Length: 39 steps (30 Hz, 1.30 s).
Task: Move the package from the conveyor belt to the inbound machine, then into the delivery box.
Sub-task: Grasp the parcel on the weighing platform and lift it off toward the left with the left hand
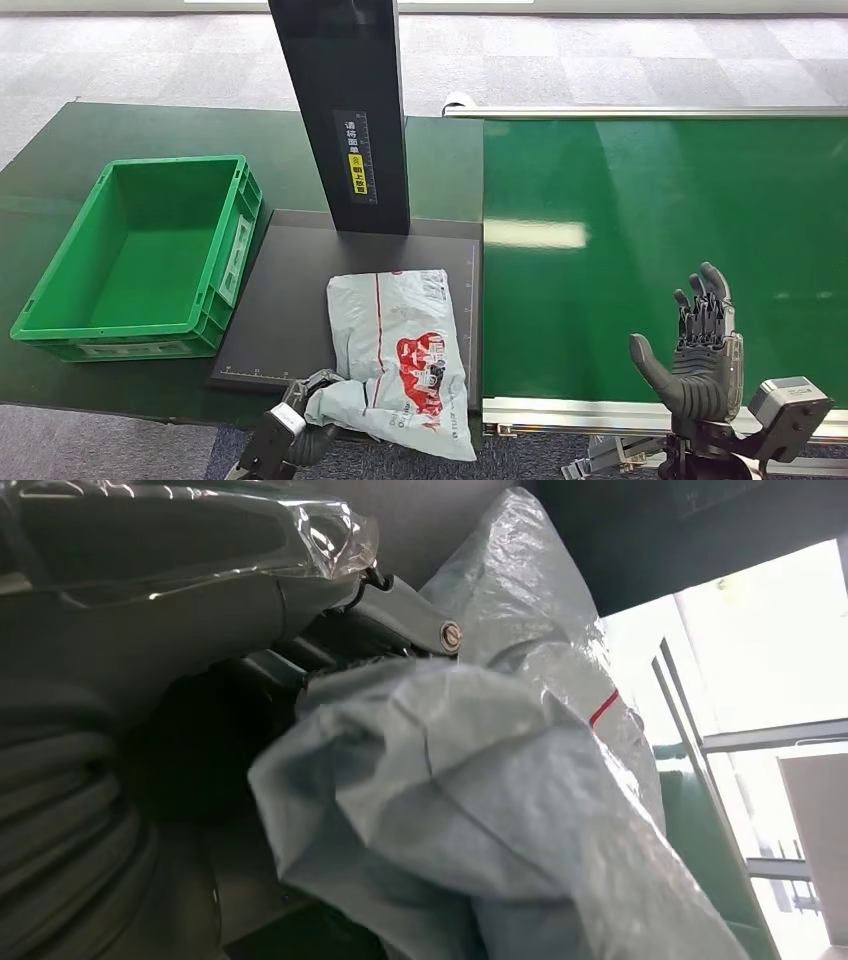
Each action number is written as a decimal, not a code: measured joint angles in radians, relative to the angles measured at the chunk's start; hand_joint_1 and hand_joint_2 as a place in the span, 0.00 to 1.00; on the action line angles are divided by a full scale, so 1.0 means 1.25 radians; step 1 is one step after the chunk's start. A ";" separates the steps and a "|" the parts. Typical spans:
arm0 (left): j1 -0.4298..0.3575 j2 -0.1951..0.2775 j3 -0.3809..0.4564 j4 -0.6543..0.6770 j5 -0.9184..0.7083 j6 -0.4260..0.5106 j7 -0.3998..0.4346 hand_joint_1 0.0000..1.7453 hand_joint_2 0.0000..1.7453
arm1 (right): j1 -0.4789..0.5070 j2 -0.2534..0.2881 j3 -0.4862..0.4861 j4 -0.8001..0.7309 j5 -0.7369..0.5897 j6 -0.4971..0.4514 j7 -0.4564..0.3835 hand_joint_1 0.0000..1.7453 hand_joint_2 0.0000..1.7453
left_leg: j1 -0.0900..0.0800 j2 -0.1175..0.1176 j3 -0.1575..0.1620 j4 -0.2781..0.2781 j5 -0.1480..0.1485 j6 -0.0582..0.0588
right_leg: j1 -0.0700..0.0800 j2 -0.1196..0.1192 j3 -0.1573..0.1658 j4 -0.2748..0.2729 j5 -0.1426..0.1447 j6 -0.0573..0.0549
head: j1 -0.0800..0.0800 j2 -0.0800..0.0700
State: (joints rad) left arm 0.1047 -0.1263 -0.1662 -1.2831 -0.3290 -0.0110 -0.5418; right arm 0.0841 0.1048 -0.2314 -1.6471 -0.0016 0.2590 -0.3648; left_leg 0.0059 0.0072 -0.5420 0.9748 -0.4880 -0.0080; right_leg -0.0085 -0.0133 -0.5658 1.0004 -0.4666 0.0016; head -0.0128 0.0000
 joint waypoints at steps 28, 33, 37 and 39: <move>-0.278 0.166 0.018 -0.275 -0.265 0.188 0.024 1.00 1.00 | -0.037 0.015 0.048 0.056 0.023 -0.009 -0.031 0.00 1.00 | 0.001 0.000 -0.002 0.000 0.003 -0.001 | 0.001 0.000 -0.001 0.001 0.002 -0.001 | 0.000 0.000; -0.417 0.232 0.044 -0.238 -0.332 0.225 0.110 1.00 1.00 | -0.059 0.015 0.050 0.068 0.008 -0.018 -0.027 0.00 1.00 | 0.001 0.000 -0.005 0.000 0.004 -0.001 | 0.001 0.000 -0.005 0.001 0.003 -0.001 | 0.000 0.000; -0.578 0.323 0.101 -0.154 -0.402 0.242 0.175 1.00 1.00 | -0.080 0.014 0.053 0.080 0.005 -0.031 -0.011 0.00 1.00 | 0.003 0.003 -0.006 0.000 0.006 -0.003 | 0.003 0.003 -0.006 0.001 0.005 -0.003 | 0.000 0.000; -0.644 0.376 0.128 -0.100 -0.434 0.270 0.194 1.00 1.00 | -0.093 0.012 0.060 0.090 0.000 -0.040 -0.006 0.00 1.00 | 0.004 0.006 -0.006 0.000 0.006 -0.003 | 0.004 0.005 -0.007 0.002 0.006 -0.004 | 0.000 0.000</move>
State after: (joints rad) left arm -0.7003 0.3435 -0.0066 -1.4076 -0.8714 0.3265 -0.2999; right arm -0.0316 0.1192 -0.1558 -1.5346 -0.0015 0.2095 -0.3727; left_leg 0.0104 0.0147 -0.5489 0.9749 -0.4807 -0.0115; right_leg -0.0032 -0.0065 -0.5743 1.0023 -0.4597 -0.0033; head -0.0126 0.0000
